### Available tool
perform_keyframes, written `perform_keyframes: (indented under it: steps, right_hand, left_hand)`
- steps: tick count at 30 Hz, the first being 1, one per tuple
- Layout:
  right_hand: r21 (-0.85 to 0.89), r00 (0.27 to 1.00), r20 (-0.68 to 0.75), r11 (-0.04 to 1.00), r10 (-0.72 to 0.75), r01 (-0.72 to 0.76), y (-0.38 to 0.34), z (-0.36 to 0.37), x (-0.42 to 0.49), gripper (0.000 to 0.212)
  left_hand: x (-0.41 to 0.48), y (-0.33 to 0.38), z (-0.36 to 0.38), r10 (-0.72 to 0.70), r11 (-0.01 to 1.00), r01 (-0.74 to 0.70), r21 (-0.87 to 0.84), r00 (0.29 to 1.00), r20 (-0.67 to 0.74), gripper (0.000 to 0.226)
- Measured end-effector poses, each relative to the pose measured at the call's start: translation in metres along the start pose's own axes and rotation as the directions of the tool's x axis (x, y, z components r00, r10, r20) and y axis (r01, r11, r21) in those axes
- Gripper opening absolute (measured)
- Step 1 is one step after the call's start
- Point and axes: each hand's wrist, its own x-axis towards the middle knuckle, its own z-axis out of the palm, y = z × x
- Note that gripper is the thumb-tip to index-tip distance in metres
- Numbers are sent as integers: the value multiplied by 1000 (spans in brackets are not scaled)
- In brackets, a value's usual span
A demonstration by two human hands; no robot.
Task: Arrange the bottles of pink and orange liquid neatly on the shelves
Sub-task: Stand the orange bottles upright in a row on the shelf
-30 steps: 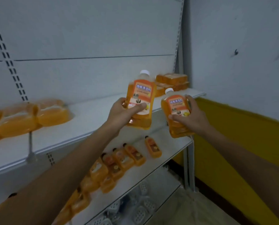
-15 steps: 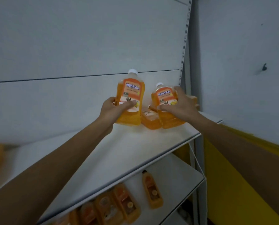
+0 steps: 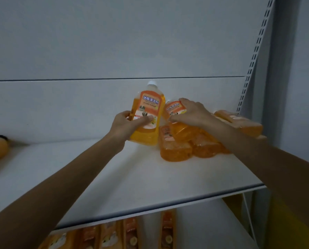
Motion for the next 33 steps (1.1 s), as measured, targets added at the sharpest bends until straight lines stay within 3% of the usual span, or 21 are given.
perform_keyframes:
  steps: [4,9,12,15,18,20,22,25,27,29,33]
  right_hand:
    - [-155,997,69,988,24,-13,3,-2,3,52]
    - [-238,995,103,971,-8,32,21,-3,9,68]
    - [-1,996,12,996,-90,90,35,-12,10,62]
    - [293,982,-106,938,-159,184,48,-30,5,51]
    - [369,965,-182,897,-188,244,63,-51,2,36]
    - [341,960,-212,907,-181,247,77,-63,2,39]
    - [201,964,-202,956,-170,211,98,-69,7,48]
    - [-14,992,7,992,-123,123,126,-69,8,63]
    - [-122,984,136,983,-117,134,136,-61,4,61]
    - [-216,980,130,961,-148,174,138,-53,1,52]
    - [-200,982,105,964,-158,176,132,-53,-2,52]
  left_hand:
    - [-10,-3,16,-41,999,40,-14,996,-78,62]
    - [-24,4,30,-58,994,48,-99,992,-108,47]
    - [-28,17,41,-63,988,46,-146,991,-115,47]
    - [-26,33,59,-49,984,29,-177,993,-108,57]
    - [-17,49,85,5,980,-21,-199,997,-82,63]
    - [-10,56,104,22,976,-37,-217,997,-71,64]
    - [-3,59,121,32,979,-44,-197,997,-66,65]
    - [4,54,144,54,996,-60,-60,994,-92,63]
    - [8,52,154,63,998,-59,36,991,-117,60]
    - [14,51,160,75,989,-57,137,988,-131,49]
    - [22,52,167,10,945,32,327,992,-126,33]
